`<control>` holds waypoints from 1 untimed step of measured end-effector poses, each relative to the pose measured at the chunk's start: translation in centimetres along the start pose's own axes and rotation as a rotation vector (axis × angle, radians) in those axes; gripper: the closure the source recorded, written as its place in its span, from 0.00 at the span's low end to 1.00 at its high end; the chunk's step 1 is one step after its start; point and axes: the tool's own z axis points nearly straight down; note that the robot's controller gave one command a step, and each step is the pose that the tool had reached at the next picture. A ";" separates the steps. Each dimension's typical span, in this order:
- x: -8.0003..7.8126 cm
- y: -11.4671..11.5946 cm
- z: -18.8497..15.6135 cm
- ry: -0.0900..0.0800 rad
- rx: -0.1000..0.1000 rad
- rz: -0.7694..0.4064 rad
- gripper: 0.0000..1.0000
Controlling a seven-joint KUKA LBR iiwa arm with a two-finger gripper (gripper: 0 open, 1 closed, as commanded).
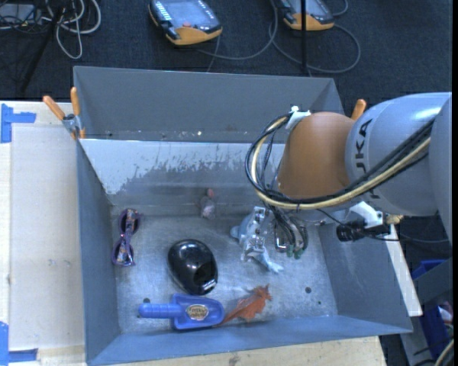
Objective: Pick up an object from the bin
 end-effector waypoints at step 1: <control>0.9 -0.2 -7.4 0.008 0.003 -0.037 0.00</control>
Offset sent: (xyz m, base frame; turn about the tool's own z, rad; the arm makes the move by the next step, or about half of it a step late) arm 0.0000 0.0000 0.0000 0.0000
